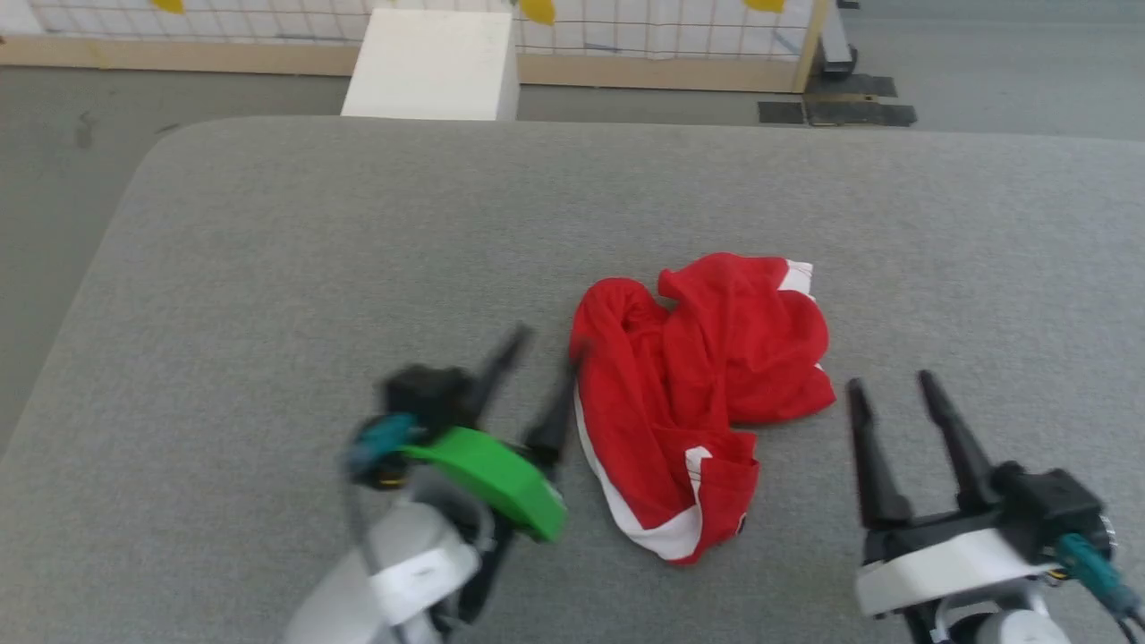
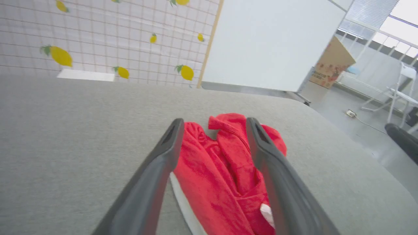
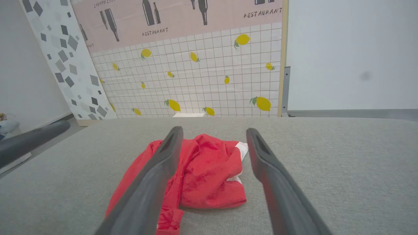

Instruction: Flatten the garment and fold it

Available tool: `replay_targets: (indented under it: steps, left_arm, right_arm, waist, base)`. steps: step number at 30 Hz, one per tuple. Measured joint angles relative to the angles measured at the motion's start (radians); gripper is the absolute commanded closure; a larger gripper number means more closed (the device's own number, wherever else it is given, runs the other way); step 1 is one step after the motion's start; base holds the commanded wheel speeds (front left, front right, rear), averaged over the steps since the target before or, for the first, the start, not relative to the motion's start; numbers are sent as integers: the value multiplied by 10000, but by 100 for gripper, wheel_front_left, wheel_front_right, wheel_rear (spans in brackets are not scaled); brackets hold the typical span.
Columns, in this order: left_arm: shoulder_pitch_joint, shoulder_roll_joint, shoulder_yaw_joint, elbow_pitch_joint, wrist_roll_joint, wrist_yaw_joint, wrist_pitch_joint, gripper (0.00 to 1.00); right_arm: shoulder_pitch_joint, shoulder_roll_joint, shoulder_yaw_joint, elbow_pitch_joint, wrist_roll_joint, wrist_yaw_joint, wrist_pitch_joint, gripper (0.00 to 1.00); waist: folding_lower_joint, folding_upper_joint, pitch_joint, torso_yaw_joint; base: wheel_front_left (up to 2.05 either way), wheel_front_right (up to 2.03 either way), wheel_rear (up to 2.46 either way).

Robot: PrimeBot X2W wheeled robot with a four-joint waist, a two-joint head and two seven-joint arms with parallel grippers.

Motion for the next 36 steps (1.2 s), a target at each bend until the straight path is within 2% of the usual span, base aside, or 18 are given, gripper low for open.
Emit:
replay_targets:
  steps: [4,8,13,19,20,21,22,25,29,33,36]
  left_arm:
    - [1282,-27,2190,-1509,1273,443,-42,0]
    - [2370,-500,3762,-2238,2376,441,-40,0]
    - [2918,-1185,4936,-2531,3181,-203,-42,0]
    - [2999,-1384,5388,-2389,3674,-731,-42,0]
    - [2999,-1390,5409,-2357,3680,-775,-42,0]
    - [2999,-1390,5402,-2343,3668,-800,-42,0]
    - [2999,-1390,5386,-2334,3641,-823,-42,0]
    - [3000,-1392,5359,-2311,3553,-823,-42,0]
    - [3017,-1394,5350,-2247,3559,-823,-42,0]
    - [3105,-1404,5469,-2213,3582,-823,-40,0]
    - [3144,-1407,5517,-2190,3586,-823,-42,0]
  right_arm:
    - [-9,0,767,15,-301,0,957,0]
    - [-196,8,1499,307,-867,2,2661,0]
    - [-639,10,1801,600,-1691,2,5340,0]
    - [-837,-59,2098,667,-2174,2,7543,0]
    - [-837,-65,2086,663,-2174,2,7798,22]
    - [-837,-90,2073,633,-2178,2,7979,69]
    - [-837,-113,2057,577,-2178,2,8048,100]
    - [-835,-90,1762,192,-2159,2,7858,100]
    - [-815,-19,673,-571,-1879,2,6416,100]
    - [-564,15,-1034,-1162,-941,2,5335,100]
    - [-313,10,-2318,-1120,-489,2,5018,100]
  waist:
    - [0,0,75,220]
    - [0,0,209,387]
    - [0,0,398,641]
    - [0,0,642,946]
    - [0,0,685,991]
    - [0,0,725,1034]
    - [0,0,752,1062]
    - [0,0,809,1114]
    - [0,0,716,1051]
    - [0,-1,600,871]
    - [0,0,525,696]
  base:
    - [0,0,0]
    - [0,0,0]
    - [0,0,0]
    - [0,0,0]
    - [0,0,0]
    - [0,0,0]
    - [0,0,0]
    - [0,0,0]
    - [0,0,0]
    - [0,0,0]
    - [0,0,0]
